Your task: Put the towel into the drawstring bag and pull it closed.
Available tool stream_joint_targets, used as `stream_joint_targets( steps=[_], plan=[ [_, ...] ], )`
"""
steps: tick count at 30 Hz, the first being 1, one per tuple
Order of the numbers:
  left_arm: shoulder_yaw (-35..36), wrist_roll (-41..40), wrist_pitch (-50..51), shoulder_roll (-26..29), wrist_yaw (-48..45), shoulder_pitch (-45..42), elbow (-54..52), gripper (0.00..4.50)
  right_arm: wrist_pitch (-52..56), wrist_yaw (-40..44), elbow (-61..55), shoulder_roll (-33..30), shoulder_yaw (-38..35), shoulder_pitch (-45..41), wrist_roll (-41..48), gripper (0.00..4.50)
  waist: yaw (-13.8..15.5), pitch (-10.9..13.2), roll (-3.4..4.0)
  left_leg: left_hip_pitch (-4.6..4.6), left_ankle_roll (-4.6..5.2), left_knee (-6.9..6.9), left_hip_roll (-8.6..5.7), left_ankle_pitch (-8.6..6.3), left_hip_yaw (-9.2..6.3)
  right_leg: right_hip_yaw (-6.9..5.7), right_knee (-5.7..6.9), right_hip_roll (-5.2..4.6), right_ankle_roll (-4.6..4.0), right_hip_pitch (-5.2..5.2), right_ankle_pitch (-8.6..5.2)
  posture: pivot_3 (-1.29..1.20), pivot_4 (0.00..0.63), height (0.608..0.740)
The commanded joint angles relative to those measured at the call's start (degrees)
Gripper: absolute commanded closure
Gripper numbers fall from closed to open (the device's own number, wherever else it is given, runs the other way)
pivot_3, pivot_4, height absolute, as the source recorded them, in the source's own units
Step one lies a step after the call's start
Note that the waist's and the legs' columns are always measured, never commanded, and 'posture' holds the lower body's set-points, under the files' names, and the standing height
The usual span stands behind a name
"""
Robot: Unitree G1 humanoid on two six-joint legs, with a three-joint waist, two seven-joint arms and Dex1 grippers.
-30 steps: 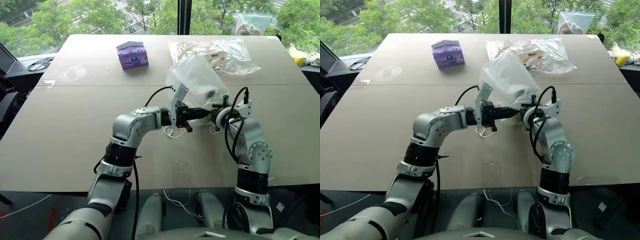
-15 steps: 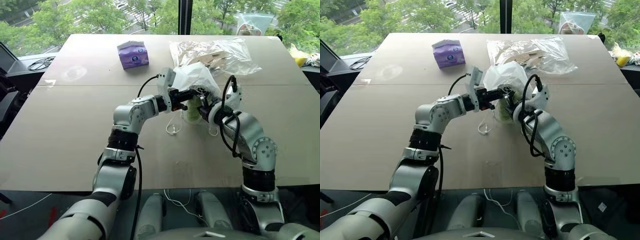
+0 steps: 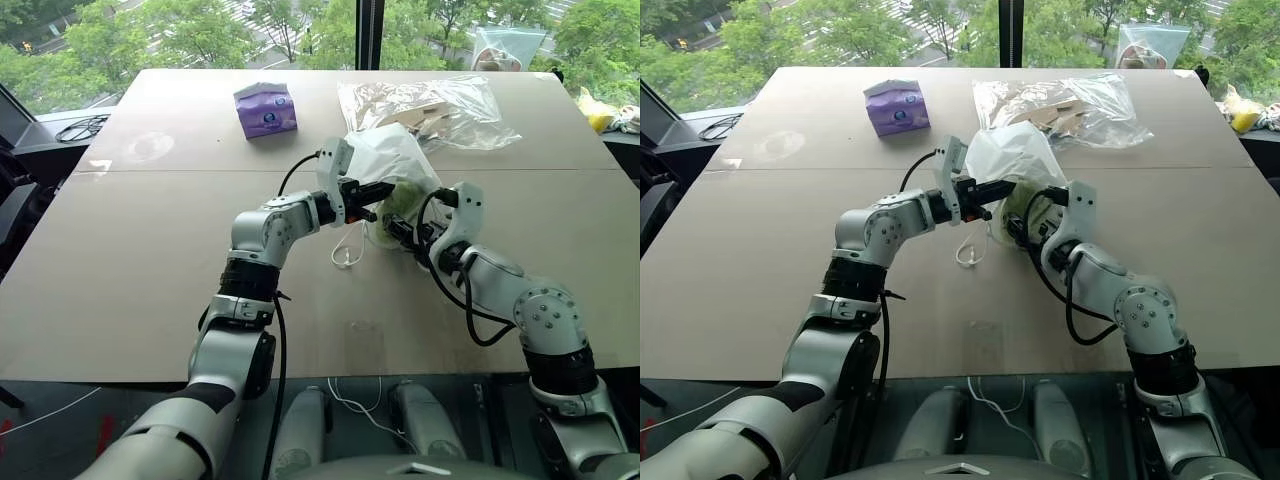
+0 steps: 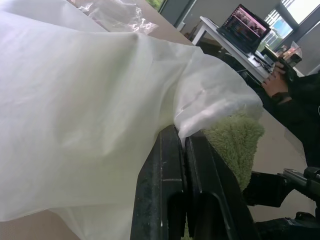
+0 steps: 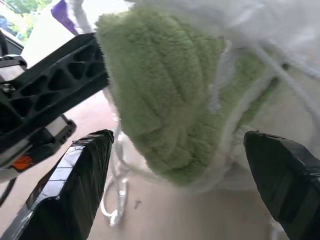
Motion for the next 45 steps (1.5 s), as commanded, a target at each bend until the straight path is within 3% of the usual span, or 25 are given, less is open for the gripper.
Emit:
stream_joint_targets(
  steps=[1,2,4,11,14,21,28,33,37,40,45],
  plan=[
    [0.0,0.0,-0.3,0.3,-1.1,-1.5,-1.7,4.50,-0.2,2.2,-1.3,1.9,0.1,-0.9,-3.8,0.04,0.0,0.0,0.00,0.00,0.00,0.01,0.00,0.00,0.00,0.00,0.00,-0.01,-0.01,0.00,0.01,0.00,0.150,0.740],
    [0.0,-0.1,-0.2,0.3,-1.3,-1.4,-2.1,4.50,0.0,2.8,-0.9,2.4,0.4,-0.9,-5.3,0.54,0.0,0.0,0.00,-0.01,0.00,0.01,-0.01,0.00,0.00,0.00,0.00,-0.02,-0.03,0.00,0.02,0.00,0.150,0.740],
    [-0.3,-0.2,0.0,0.4,-1.7,-1.2,-2.8,4.50,0.3,3.1,0.0,3.8,0.3,-0.9,-7.3,1.15,0.0,0.0,0.00,-0.01,0.00,0.02,-0.01,0.00,0.01,0.00,0.00,-0.02,-0.03,0.00,0.02,0.00,0.150,0.740],
    [-1.8,-1.9,2.6,1.0,-4.8,0.6,-8.8,4.50,-1.9,2.4,4.9,10.9,-6.0,-2.7,-8.0,4.43,0.0,0.0,0.00,-0.01,0.00,0.02,-0.01,0.00,0.00,0.00,0.01,-0.02,-0.05,0.00,0.03,0.00,0.150,0.740],
    [-1.6,-2.0,3.3,1.1,-4.9,1.0,-9.9,4.50,-4.4,1.4,7.0,16.0,-10.9,-4.4,-5.3,4.48,-0.1,0.0,0.00,0.00,0.00,0.02,0.00,0.00,-0.02,-0.01,0.04,-0.01,-0.06,0.00,0.04,0.00,0.150,0.740],
    [-1.0,-2.1,4.0,1.1,-4.5,0.7,-10.0,4.50,-13.7,-4.1,11.8,28.6,-22.6,-11.3,11.2,4.48,0.1,0.0,0.02,0.00,0.00,0.03,0.00,0.00,-0.07,-0.06,0.07,-0.02,-0.07,0.01,0.04,0.00,0.150,0.740],
    [-0.8,-1.6,3.3,0.0,-3.6,0.2,-9.1,4.50,-27.3,-14.1,14.4,32.4,-25.3,-14.5,21.8,4.48,-0.1,0.0,0.03,-0.02,0.00,0.02,-0.03,0.00,-0.08,-0.08,0.07,-0.05,-0.08,0.00,0.04,0.00,0.150,0.740],
    [0.1,-1.3,2.2,-1.4,-1.8,-0.2,-8.0,4.50,-25.2,-17.4,12.2,27.7,-19.3,-12.0,22.8,4.48,-0.6,0.0,0.03,-0.01,0.00,0.02,-0.01,0.00,-0.08,-0.07,0.08,-0.02,-0.08,0.00,0.04,0.00,0.150,0.740],
    [0.9,-1.4,1.1,-2.2,-0.7,-1.2,-6.5,4.50,-16.8,-17.1,9.4,19.5,-13.0,-8.5,17.8,3.24,-0.9,0.0,0.03,-0.01,0.00,0.03,-0.01,0.00,-0.08,-0.06,0.09,-0.02,-0.08,0.00,0.04,0.00,0.150,0.740],
    [1.6,-1.1,-0.2,-2.7,0.0,-2.0,-4.6,4.50,-9.2,-14.7,5.6,11.5,-9.2,-6.1,13.7,1.91,-0.6,0.0,0.02,-0.04,0.00,0.05,-0.06,0.00,-0.07,-0.07,0.06,-0.08,-0.08,0.01,0.04,0.00,0.150,0.740],
    [2.3,-0.7,-1.9,-3.5,1.1,-3.1,-2.3,4.50,-3.1,-12.4,-0.1,3.7,-8.9,-2.7,15.7,1.91,0.0,0.0,0.02,-0.05,0.00,0.05,-0.06,0.00,-0.08,-0.07,0.04,-0.07,-0.08,0.02,0.04,0.00,0.150,0.740]
  ],
)
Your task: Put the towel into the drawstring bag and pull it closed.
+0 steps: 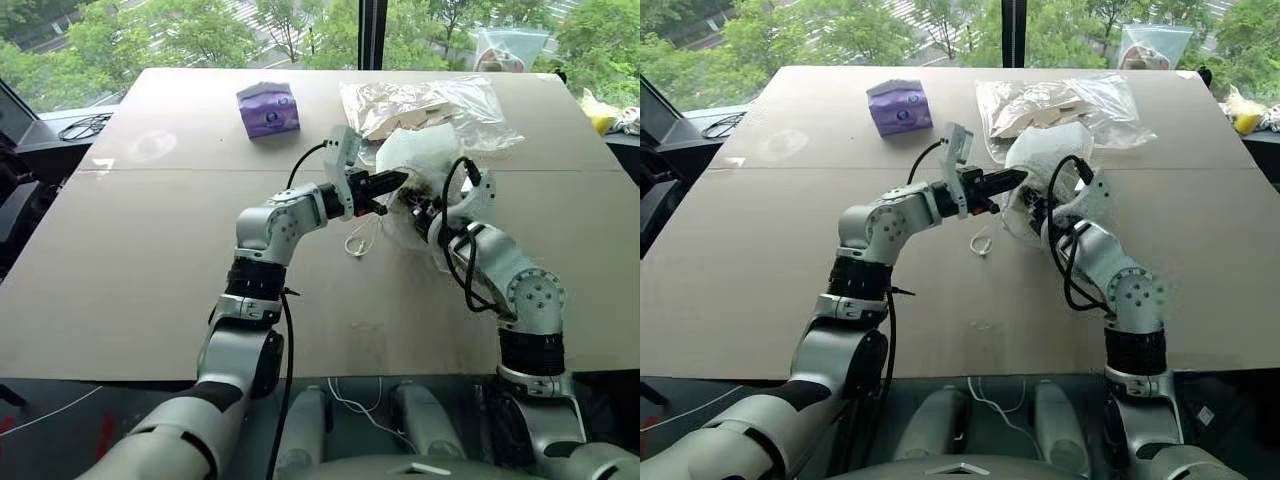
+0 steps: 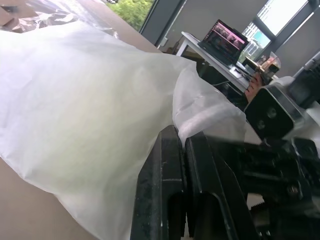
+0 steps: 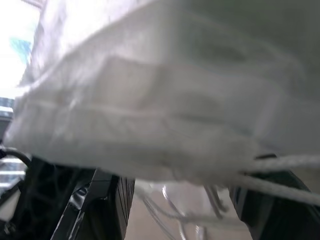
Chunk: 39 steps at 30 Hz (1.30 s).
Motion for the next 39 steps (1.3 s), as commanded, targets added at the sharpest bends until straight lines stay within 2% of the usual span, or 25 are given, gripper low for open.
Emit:
stream_joint_targets(
  steps=[1,2,5,8,10,12,16,20,25,30,35,38,39],
  plan=[
    [0.9,0.1,-2.1,-0.7,0.6,-2.2,0.4,4.50,5.4,4.5,-6.8,-5.9,0.3,0.9,1.1,1.91,0.0,0.0,0.00,0.00,0.00,0.00,0.00,0.00,0.00,0.00,0.00,0.00,0.00,0.00,0.00,0.00,0.150,0.740],
    [1.0,0.2,-2.3,-0.8,0.7,-2.3,0.7,4.50,7.6,6.6,-8.1,-8.5,1.0,1.4,0.8,1.91,0.1,0.0,0.00,0.00,0.00,0.01,0.00,0.00,0.00,0.00,0.01,0.00,0.00,0.00,0.00,0.00,0.150,0.740],
    [1.1,0.4,-3.0,-1.2,0.9,-2.5,1.6,4.50,14.4,21.7,-17.7,-20.9,5.2,3.4,-4.3,1.91,0.1,0.0,0.08,-0.01,0.00,0.05,-0.01,0.00,0.06,0.04,-0.01,-0.01,0.05,0.01,-0.02,0.00,0.150,0.740],
    [0.9,0.4,-3.0,-1.3,1.0,-2.4,1.7,4.50,15.3,38.1,-27.7,-33.3,7.6,9.3,-11.6,1.91,0.2,0.0,0.07,0.01,0.01,0.00,0.01,-0.01,0.01,0.01,-0.05,0.04,0.21,0.02,-0.13,0.00,0.150,0.740],
    [0.9,0.5,-3.1,-1.3,0.9,-2.4,1.9,4.50,18.4,40.8,-27.1,-42.8,11.8,14.0,-21.0,1.91,0.2,0.0,0.06,0.02,0.01,-0.01,0.03,-0.01,-0.02,-0.02,-0.06,0.06,0.23,0.04,-0.15,0.00,0.150,0.740],
    [0.7,0.6,-3.0,-1.4,0.7,-2.3,2.2,4.50,18.0,38.8,-23.3,-46.4,15.1,16.4,-31.1,1.91,0.3,0.0,-0.01,0.01,0.01,0.04,0.00,-0.01,0.01,-0.01,-0.08,0.00,0.25,0.06,-0.16,0.00,0.150,0.740],
    [0.0,1.0,-2.8,-1.2,-0.1,-1.9,2.3,4.50,14.3,37.4,-20.2,-40.8,16.4,17.1,-40.9,1.91,0.1,0.0,-0.09,0.16,0.01,0.25,0.02,0.00,0.33,0.29,-0.04,0.01,0.22,0.11,-0.17,0.00,0.150,0.740],
    [-0.2,1.0,-2.8,-0.8,-0.4,-1.9,2.3,4.50,10.4,34.5,-17.5,-30.9,16.1,17.9,-48.9,1.91,0.1,0.0,-0.11,0.19,0.03,0.34,0.07,0.02,0.34,0.36,-0.02,0.12,0.22,0.14,-0.17,0.00,0.150,0.740],
    [-0.3,1.0,-2.5,-0.7,-0.5,-1.7,1.8,4.50,3.3,34.7,-13.5,-21.3,15.4,18.7,-57.0,1.91,0.2,0.0,-0.10,0.12,0.02,0.27,0.05,0.01,0.31,0.37,-0.04,0.12,0.43,0.12,-0.04,0.00,0.150,0.740],
    [-0.5,1.0,-2.0,-0.5,-0.6,-1.5,1.3,4.50,0.2,37.3,-8.5,-16.1,15.8,18.3,-62.5,1.91,0.2,0.0,-0.10,0.12,0.02,0.24,0.04,0.01,0.31,0.37,-0.03,0.10,0.42,0.09,-0.04,0.00,0.150,0.740],
    [-0.6,1.0,-1.8,-0.2,-0.7,-1.4,1.1,4.50,-1.9,36.0,-4.8,-12.6,15.6,16.7,-70.2,1.91,0.1,0.0,-0.10,0.20,0.02,0.29,0.05,0.02,0.33,0.38,0.03,0.12,0.43,0.11,-0.03,0.00,0.150,0.740],
    [-0.7,1.0,-1.7,-0.3,-0.6,-1.2,0.9,4.50,-3.8,32.7,-3.7,-10.3,15.2,17.2,-76.0,2.70,0.1,0.0,-0.09,0.19,0.02,0.29,0.05,0.02,0.31,0.38,0.03,0.13,0.42,0.11,-0.03,0.00,0.150,0.740],
    [-0.7,1.1,-1.8,-0.4,-0.5,-1.1,0.9,4.50,-4.8,32.1,-3.6,-9.8,15.3,17.6,-77.8,3.10,0.2,0.0,-0.09,0.17,0.02,0.29,0.05,0.02,0.31,0.38,0.03,0.12,0.43,0.11,-0.03,0.00,0.150,0.740]
  ],
)
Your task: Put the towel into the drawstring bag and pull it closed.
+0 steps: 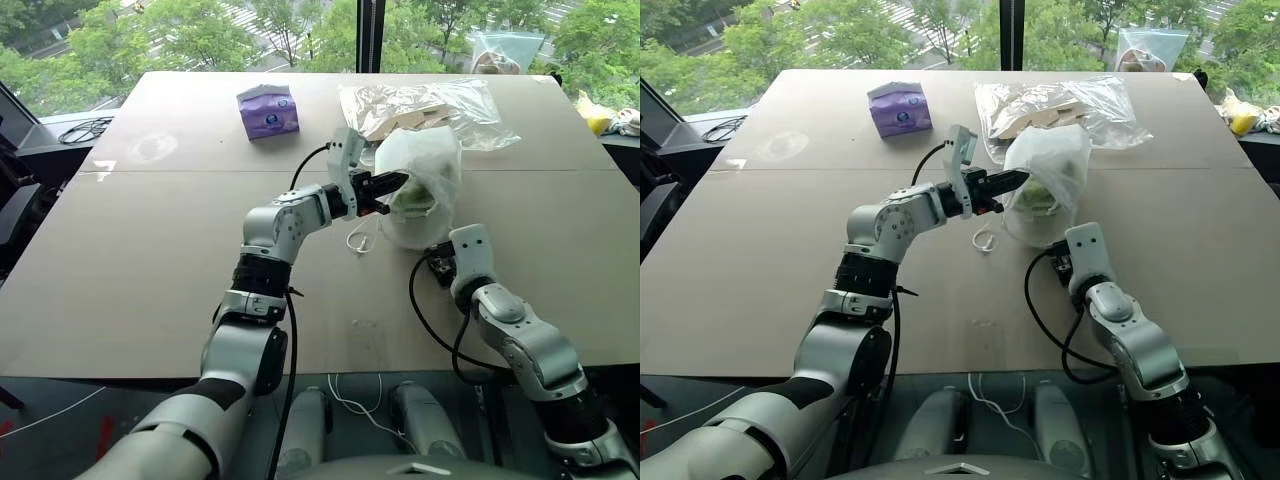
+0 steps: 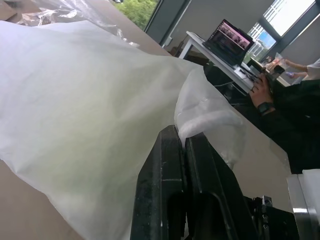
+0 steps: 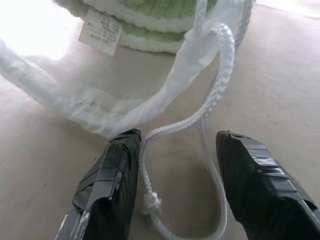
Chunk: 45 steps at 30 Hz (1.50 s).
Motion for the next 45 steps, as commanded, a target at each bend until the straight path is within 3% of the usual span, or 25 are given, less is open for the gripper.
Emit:
stream_joint_targets(
  steps=[1,3,11,17,20,24,29,32,36,40,45],
  plan=[
    [-0.4,0.1,-0.3,0.0,-0.4,-0.1,-2.4,4.50,-2.7,-3.4,1.3,1.1,-1.1,1.3,-7.4,3.69,0.2,0.0,0.00,-0.02,0.00,0.00,-0.01,0.00,-0.01,0.00,-0.01,-0.02,0.00,0.00,0.00,0.00,0.150,0.740],
    [-0.5,0.2,-0.5,-0.1,-0.4,-0.1,-2.3,4.50,-5.2,-4.7,0.7,1.5,-0.7,2.5,-11.5,4.48,0.3,0.0,0.00,-0.04,0.00,-0.02,-0.04,0.00,-0.01,0.00,-0.02,-0.06,-0.03,0.00,0.01,0.00,0.150,0.740],
    [0.1,0.2,-0.5,-0.6,0.5,-0.2,-1.3,4.50,-15.7,-6.8,-3.8,3.6,-5.1,6.6,-20.5,4.48,-0.1,0.0,0.00,-0.02,0.00,-0.05,-0.06,0.00,0.00,0.00,-0.02,-0.08,0.00,-0.03,0.00,0.00,0.150,0.740],
    [1.8,-3.9,0.6,-1.3,-3.3,0.7,-3.6,4.50,-18.1,-6.4,-3.4,4.6,-12.3,5.9,-21.2,4.48,0.0,0.0,0.00,-0.03,0.00,-0.04,-0.06,0.00,0.00,0.00,-0.01,-0.07,0.00,-0.02,0.00,0.00,0.150,0.740],
    [1.2,-3.4,-0.4,0.1,-4.9,1.3,-4.1,3.68,-18.7,-5.3,-3.2,4.1,-14.1,5.1,-21.7,4.50,-0.1,0.0,0.01,-0.03,0.00,-0.06,-0.06,0.00,0.01,0.00,-0.01,-0.08,-0.20,-0.03,0.12,0.00,0.150,0.740],
    [0.7,-1.3,-2.9,5.0,-8.2,1.0,-3.5,2.06,-18.7,-3.5,-3.7,4.3,-15.2,5.7,-22.1,4.50,-0.2,0.0,0.01,0.01,0.00,-0.06,-0.03,0.00,0.00,0.00,0.01,-0.03,-0.19,-0.03,0.11,0.00,0.150,0.740],
    [1.8,-5.8,1.0,14.0,-18.7,2.9,-8.1,2.06,-19.2,-1.2,-3.5,4.7,-14.1,6.6,-23.0,4.50,-0.3,0.0,0.03,0.00,0.00,-0.07,0.00,0.00,-0.01,0.00,0.03,0.01,-0.22,-0.05,0.11,0.00,0.150,0.740],
    [-0.6,-6.8,3.4,16.6,-20.8,7.2,-14.4,2.06,-19.5,-0.5,-2.8,5.2,-13.9,6.4,-23.5,4.50,0.0,0.0,0.04,-0.02,-0.01,-0.08,-0.01,-0.01,0.01,0.01,0.01,-0.05,-0.23,-0.06,0.12,0.00,0.150,0.740],
    [-7.5,-1.8,1.1,16.3,-18.6,13.6,-20.9,2.06,-20.1,0.2,-1.6,6.0,-13.7,5.5,-23.9,4.50,0.3,0.0,0.04,-0.02,0.00,-0.05,-0.07,0.00,0.02,0.01,0.00,-0.14,-0.23,-0.03,0.13,0.00,0.150,0.740],
    [-15.3,8.6,-8.9,16.3,-15.3,18.3,-19.9,2.06,-20.1,0.6,-1.1,7.1,-13.7,4.8,-24.0,4.50,0.1,0.0,0.04,0.01,-0.01,-0.03,-0.06,0.00,0.02,0.01,0.03,-0.12,-0.24,-0.03,0.13,0.00,0.150,0.740],
    [-15.1,12.6,-21.3,12.1,-11.5,22.9,-14.8,2.06,-20.3,0.8,-0.8,8.3,-13.9,4.7,-23.9,4.50,0.0,0.0,0.09,0.05,-0.01,-0.05,0.01,0.00,0.04,0.02,0.04,-0.05,-0.25,-0.03,0.13,0.00,0.150,0.740]
  ],
)
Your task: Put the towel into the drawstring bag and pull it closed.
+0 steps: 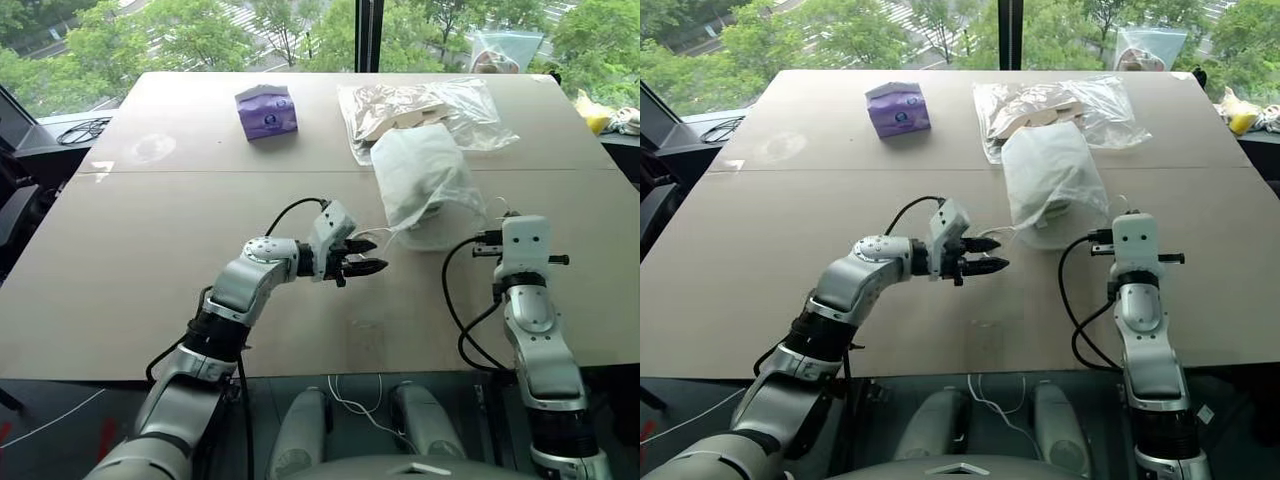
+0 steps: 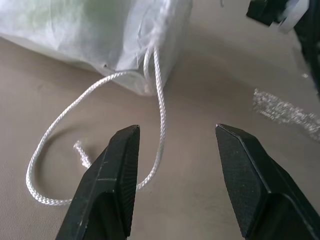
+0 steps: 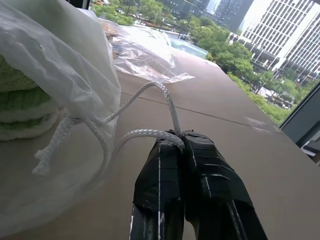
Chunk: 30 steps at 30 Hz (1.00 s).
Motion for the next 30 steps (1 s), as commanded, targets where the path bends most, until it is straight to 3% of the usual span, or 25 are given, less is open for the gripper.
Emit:
stream_joint_targets(
  steps=[1,7,10,13,14,20,25,30],
  plan=[
    [0.5,4.6,-12.9,-3.2,4.4,2.8,3.5,2.06,-1.8,0.3,-1.1,0.6,-0.5,-0.2,-0.5,4.50,0.1,0.0,0.01,-0.03,0.00,0.01,0.00,0.00,-0.01,-0.01,0.00,-0.01,0.00,0.00,0.00,0.00,0.150,0.740],
    [-1.7,17.7,-34.7,-5.4,14.9,4.5,12.3,2.06,-1.6,0.5,-1.5,1.4,-1.4,0.3,-0.6,4.50,0.3,0.0,0.03,-0.02,0.00,0.01,-0.03,0.00,0.01,0.00,-0.01,-0.03,0.01,0.01,0.01,0.00,0.150,0.740],
    [-0.2,21.9,-43.5,-7.2,23.2,4.4,16.6,2.90,-1.6,0.7,-1.7,1.5,-1.5,0.4,-0.8,4.50,0.4,-0.1,0.11,0.01,0.00,0.02,-0.04,0.00,0.01,0.00,0.00,-0.04,0.01,0.04,0.02,0.00,0.150,0.740],
    [1.3,23.8,-48.7,-8.7,29.1,4.0,19.7,4.31,-1.5,0.8,-1.8,1.7,-1.5,0.6,-0.9,4.50,0.4,-0.1,0.13,0.02,0.00,0.02,-0.04,0.00,0.01,0.00,0.00,-0.03,0.02,0.04,0.02,0.00,0.150,0.740],
    [1.5,24.6,-50.2,-8.8,30.6,3.7,20.7,4.45,-1.5,0.9,-1.7,1.7,-1.5,0.5,-1.0,4.50,0.4,-0.1,0.13,0.03,0.00,0.02,-0.04,0.00,0.01,0.00,0.00,-0.04,0.02,0.05,0.02,0.00,0.150,0.740],
    [5.9,28.6,-54.9,-10.2,44.6,0.2,24.6,4.45,-1.8,0.7,-1.9,1.9,-2.1,0.3,-1.2,4.50,0.4,-0.1,0.13,0.02,0.00,0.04,-0.04,0.00,0.00,-0.01,0.01,-0.03,0.04,0.06,0.03,0.00,0.150,0.740],
    [10.3,37.5,-52.3,-4.7,61.4,-11.5,27.5,4.45,-6.5,-0.3,-1.2,-2.4,-7.3,-5.3,-1.7,4.50,0.4,-0.1,0.09,-0.02,0.00,0.04,-0.07,0.00,-0.03,-0.03,0.01,-0.04,0.10,0.04,0.06,0.00,0.150,0.740],
    [10.8,40.3,-53.4,-0.1,66.5,-22.6,33.1,4.45,-8.9,-1.1,1.4,-7.2,-11.4,-13.4,-1.9,4.50,0.4,-0.1,0.09,-0.02,0.00,0.05,-0.12,0.00,-0.04,-0.03,-0.02,-0.06,0.18,0.07,0.10,0.00,0.150,0.740]
  ],
)
